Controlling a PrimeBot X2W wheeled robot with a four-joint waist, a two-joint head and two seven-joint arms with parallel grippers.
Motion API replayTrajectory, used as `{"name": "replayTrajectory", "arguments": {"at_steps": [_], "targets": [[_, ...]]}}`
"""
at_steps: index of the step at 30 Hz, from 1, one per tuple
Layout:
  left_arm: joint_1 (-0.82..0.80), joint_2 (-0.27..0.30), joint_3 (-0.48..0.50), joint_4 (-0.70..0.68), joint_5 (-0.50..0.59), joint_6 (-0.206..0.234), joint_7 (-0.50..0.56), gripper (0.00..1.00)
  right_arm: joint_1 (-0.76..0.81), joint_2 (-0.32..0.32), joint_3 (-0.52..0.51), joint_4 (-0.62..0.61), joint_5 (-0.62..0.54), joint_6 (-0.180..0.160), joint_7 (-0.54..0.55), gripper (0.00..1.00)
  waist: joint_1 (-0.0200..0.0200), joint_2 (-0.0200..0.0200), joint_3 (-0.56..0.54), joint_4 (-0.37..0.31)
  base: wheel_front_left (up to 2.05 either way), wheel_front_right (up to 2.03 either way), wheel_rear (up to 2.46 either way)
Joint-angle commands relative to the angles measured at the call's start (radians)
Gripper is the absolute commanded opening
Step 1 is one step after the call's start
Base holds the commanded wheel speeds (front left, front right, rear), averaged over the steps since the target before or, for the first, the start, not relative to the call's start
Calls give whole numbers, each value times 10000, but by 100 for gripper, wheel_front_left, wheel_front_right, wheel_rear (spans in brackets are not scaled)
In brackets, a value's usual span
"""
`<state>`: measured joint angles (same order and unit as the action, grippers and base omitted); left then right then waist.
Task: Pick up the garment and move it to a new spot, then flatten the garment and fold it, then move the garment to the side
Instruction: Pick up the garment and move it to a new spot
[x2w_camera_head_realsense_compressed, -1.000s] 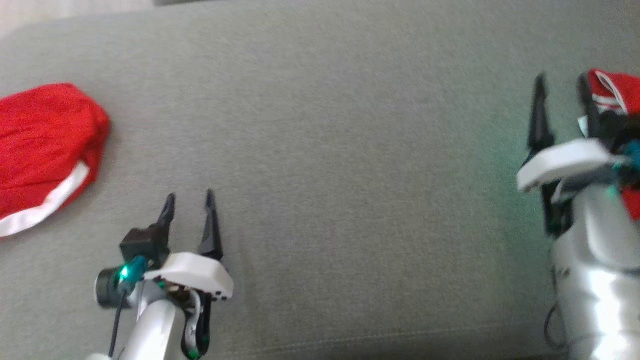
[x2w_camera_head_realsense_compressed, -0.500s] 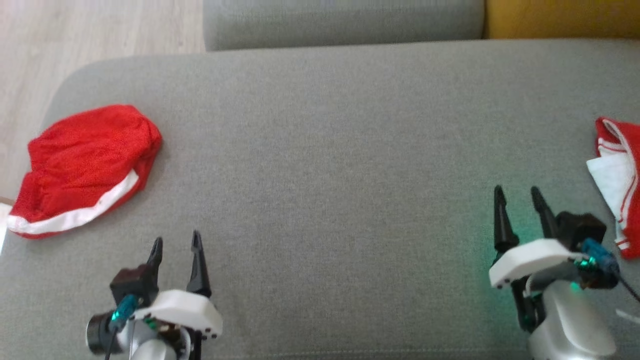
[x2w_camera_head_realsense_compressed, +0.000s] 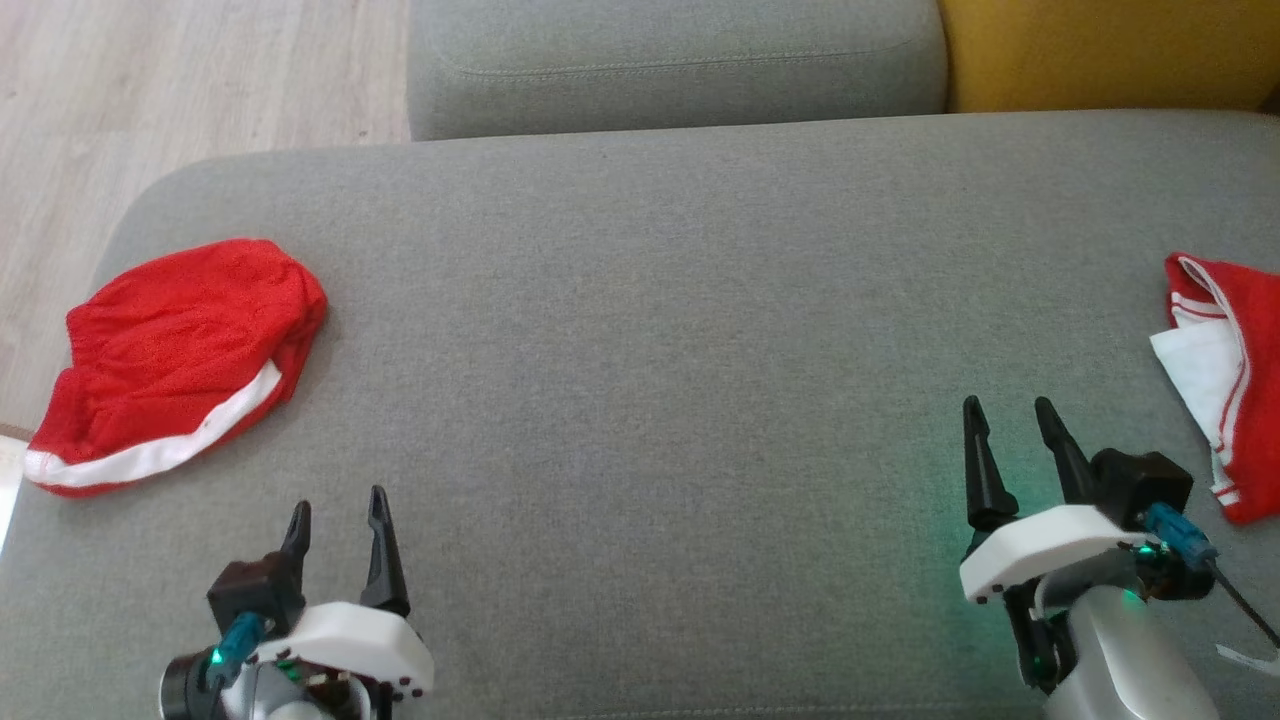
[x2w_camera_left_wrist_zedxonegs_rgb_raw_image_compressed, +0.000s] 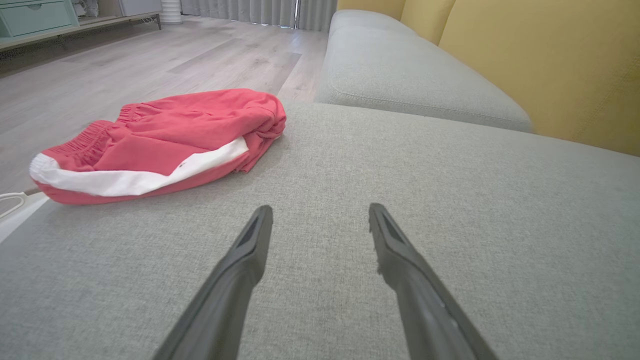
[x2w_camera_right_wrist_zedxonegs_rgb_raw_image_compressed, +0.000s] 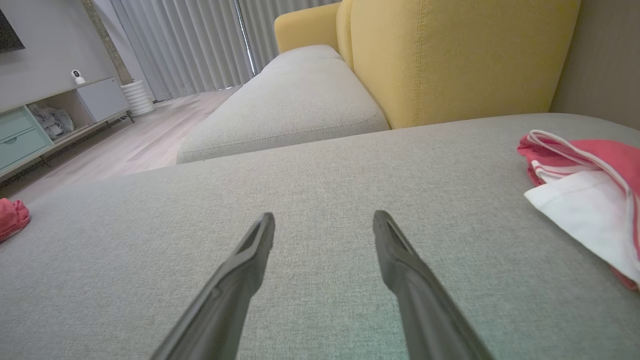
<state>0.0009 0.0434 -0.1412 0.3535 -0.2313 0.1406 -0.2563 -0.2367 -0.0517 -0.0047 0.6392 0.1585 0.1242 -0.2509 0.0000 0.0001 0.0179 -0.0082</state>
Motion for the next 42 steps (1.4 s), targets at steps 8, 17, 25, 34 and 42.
{"name": "replayTrajectory", "arguments": {"at_steps": [8, 17, 25, 34, 42], "targets": [[-290, 68, 371, -443, -87, 103, -55, 100, -187, 14, 595, -476, 53, 65, -108, 100, 0, -1, 166, 810, 0, 0, 0], [-151, 68, 911, -521, -108, 207, -55, 100, -359, 14, 1364, -615, 283, 65, -108, 100, 0, -1, 284, 2516, 0, 0, 0], [45, 68, 1424, -595, -143, 242, -55, 100, -531, 14, 1916, -668, 479, 65, -108, 100, 0, -1, 319, 3645, 0, 0, 0], [205, 68, 1858, -555, -212, 196, -55, 100, -610, 14, 2357, -588, 634, 65, -109, 100, 0, -1, 414, 4376, 0, 0, 0], [-387, 68, 1846, -24, -706, -359, -55, 100, -909, 14, 2567, -620, 513, 65, -82, 100, 0, -1, 886, 4154, 0, 0, 0]]}}
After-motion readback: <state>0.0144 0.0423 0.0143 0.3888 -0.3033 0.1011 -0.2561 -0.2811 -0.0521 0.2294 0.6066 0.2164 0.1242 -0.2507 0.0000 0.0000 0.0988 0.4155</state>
